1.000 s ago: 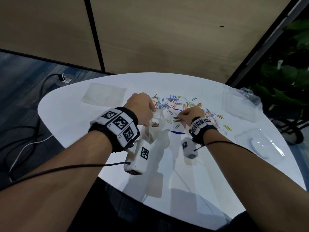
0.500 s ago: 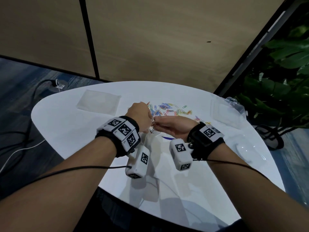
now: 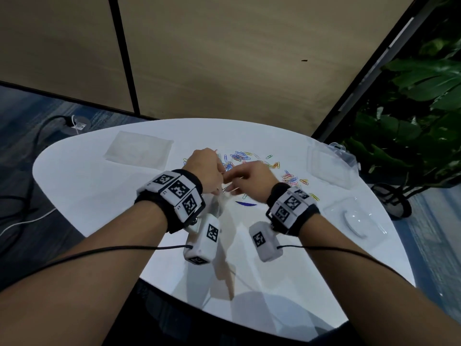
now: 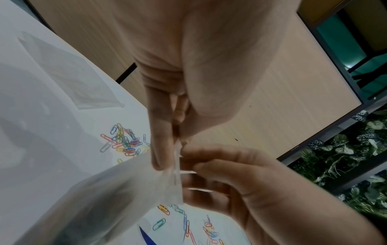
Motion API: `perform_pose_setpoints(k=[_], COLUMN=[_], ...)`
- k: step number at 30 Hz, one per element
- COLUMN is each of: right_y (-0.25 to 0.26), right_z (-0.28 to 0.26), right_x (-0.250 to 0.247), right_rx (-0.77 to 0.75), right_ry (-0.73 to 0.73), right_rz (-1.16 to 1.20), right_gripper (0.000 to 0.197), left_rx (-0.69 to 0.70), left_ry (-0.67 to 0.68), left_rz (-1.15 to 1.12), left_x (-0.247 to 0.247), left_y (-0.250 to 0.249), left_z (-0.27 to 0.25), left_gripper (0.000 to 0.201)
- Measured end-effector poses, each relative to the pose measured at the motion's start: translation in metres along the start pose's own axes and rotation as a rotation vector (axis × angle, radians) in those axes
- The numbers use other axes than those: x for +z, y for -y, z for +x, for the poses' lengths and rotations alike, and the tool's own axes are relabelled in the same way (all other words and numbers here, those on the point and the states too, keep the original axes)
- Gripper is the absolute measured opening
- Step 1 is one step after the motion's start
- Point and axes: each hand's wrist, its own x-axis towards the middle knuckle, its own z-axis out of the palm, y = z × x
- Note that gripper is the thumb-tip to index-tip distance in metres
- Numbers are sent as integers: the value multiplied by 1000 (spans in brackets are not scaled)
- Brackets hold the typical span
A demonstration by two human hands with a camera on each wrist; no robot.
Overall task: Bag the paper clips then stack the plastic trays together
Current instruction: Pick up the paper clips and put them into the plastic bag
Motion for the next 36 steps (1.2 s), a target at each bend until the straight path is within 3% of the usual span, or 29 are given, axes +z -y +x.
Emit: perform_pose_setpoints(k=[2,4,6,8,10,13,15,17,21,24,28,30,33,36], right_y=[-26,-66,-113,-150,-180,-195,-184,-175,-168,-164,-157,-153,-151,-154], right_z=[10,18,20,19,27,42,52,63,80,83,84,79,71,62], right_x=[-25,-55,-75,-83,-83,-79,-77,-78,-70,-56,-53,-57,-68,-83], right_rx=[88,245,487,660,739,698,621,589,480,440,363,308,377,493], right_ry=[-167,-325,-325,-316,-333,-312,-314,-282,-51,-115,-114,-130,-219,-366], right_rz=[92,-206,-512,-555,-536,-525,-516,-577,-878,-923,-1049,-1075,-929,-376], right_gripper=[32,28,51,73,82,85,69,65,58,56,27,24,21,19], left_rx=[-4,-4,-5,1,7,12,16,11,4,7,7,7,15,11], left_ry=[2,9,7,2,1,4,6,11,9,12,13,22,29,29], left_rz=[-13,-10,0,9,17,23,33,35,34,39,48,54,68,62], left_x=[0,-1,-1,-2,-2,-1,0,2,1,0,2,3,4,3], left_y=[-1,-1,-2,-1,-1,-1,0,0,3,5,3,2,1,1], left_z=[-1,-2,-3,-3,-3,-3,-2,-1,1,1,1,0,-1,-1], left_gripper=[28,29,28,29,29,27,27,28,27,27,30,31,31,31])
